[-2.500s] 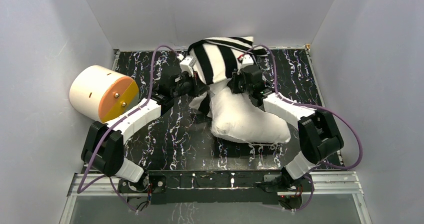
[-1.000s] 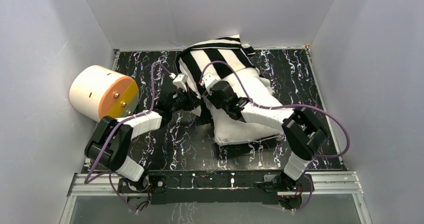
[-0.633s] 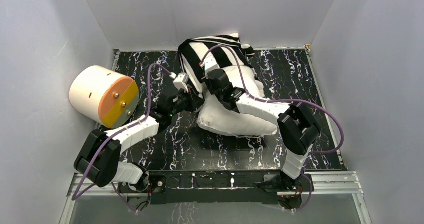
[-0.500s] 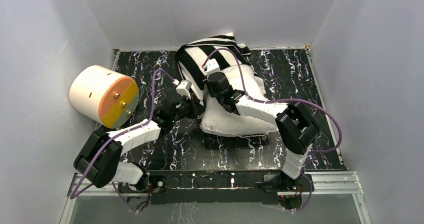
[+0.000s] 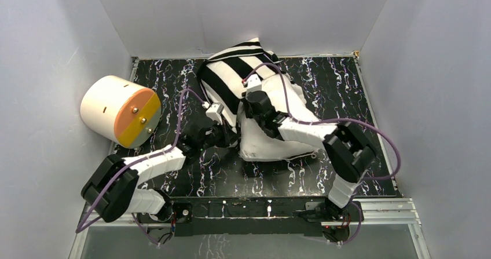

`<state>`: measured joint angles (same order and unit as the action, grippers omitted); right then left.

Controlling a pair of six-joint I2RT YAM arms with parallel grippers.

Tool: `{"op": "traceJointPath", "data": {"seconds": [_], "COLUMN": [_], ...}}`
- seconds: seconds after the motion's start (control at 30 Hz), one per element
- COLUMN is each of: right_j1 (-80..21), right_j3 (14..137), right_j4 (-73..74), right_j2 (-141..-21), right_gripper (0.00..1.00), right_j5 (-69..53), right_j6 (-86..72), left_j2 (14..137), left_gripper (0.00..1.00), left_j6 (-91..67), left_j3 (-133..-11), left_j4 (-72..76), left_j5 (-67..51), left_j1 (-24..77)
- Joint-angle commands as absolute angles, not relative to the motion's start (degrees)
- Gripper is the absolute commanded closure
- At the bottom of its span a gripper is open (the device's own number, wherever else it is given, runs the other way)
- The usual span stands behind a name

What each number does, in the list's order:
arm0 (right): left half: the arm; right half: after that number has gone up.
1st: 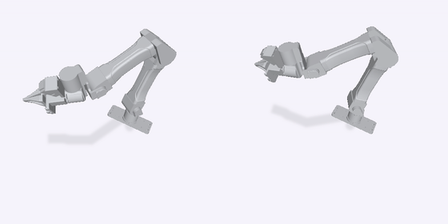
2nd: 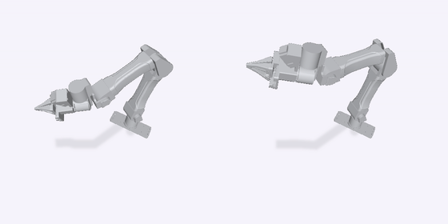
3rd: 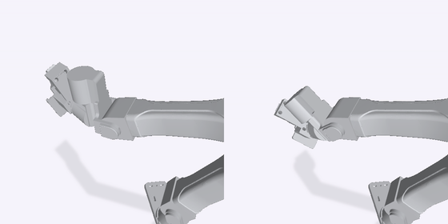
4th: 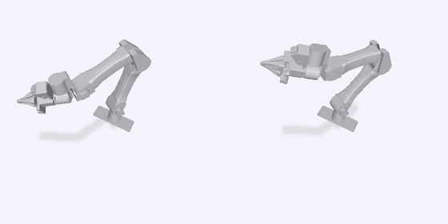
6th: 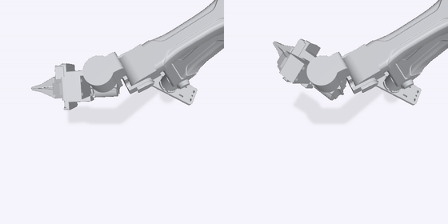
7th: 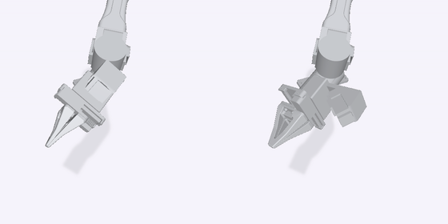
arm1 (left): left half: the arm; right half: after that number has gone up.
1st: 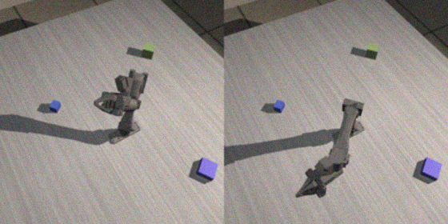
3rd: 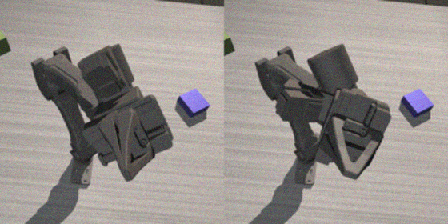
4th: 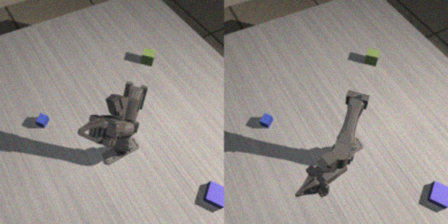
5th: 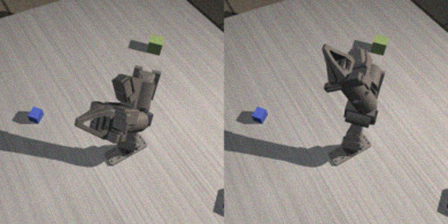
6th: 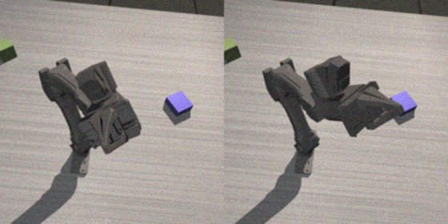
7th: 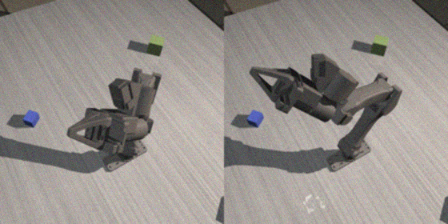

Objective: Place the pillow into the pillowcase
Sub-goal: Stuff the pillow into the pillowcase.

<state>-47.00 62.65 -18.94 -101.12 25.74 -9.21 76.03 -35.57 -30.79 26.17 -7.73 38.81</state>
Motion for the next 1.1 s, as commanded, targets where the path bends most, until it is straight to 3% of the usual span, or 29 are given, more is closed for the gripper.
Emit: {"op": "traceJointPath", "data": {"seconds": [0.0, 0.03, 0.1, 0.2, 0.33, 0.57, 0.7, 1.07], "right_j1": [-45.78, -45.72, -45.7, -45.32, -44.73, -43.34, -43.4, -43.23], "right_j3": [56.38, 54.99, 53.66, 53.15, 53.23, 50.69, 49.09, 43.34], "right_j4": [-18.08, -16.68, -10.66, -3.57, 2.15, 4.61, 3.55, 3.43], "right_j2": [-90.67, -88.28, -84.1, -78.55, -72.7, -65.57, -60.97, -53.42], "right_gripper": [0.69, 0.61, 0.47, 0.37, 0.27, 0.2, 0.16, 0.11], "right_j5": [17.75, 15.01, 12.16, 8.22, 5.37, 6.28, 6.59, 8.17], "right_j6": [-8.76, -8.07, -6.61, -5.01, -4.63, -5.4, -5.46, -5.12], "left_j2": [68.9, 68.64, 67.81, 64.2, 61.01, 69.47, 78.58, 111.1], "left_gripper": [0.93, 0.78, 0.61, 0.53, 0.42, 0.32, 0.36, 0.29], "left_j6": [-36.79, -36.78, -36.4, -33.75, -25.15, -9.52, -7.78, 11.33], "left_j3": [-32.21, -32.72, -33.5, -36.44, -47.63, -63.79, -72.05, -104.39], "left_j4": [16.24, 15.2, 13.37, 8.34, -6.95, -15.63, -13.03, -4.16], "left_j5": [-17.81, -17.84, -18.37, -15.52, -0.23, 26.09, 18.48, 12.23], "left_j1": [44.39, 44.61, 44.74, 44.74, 44.66, 42.91, 32.41, 30.15]}}
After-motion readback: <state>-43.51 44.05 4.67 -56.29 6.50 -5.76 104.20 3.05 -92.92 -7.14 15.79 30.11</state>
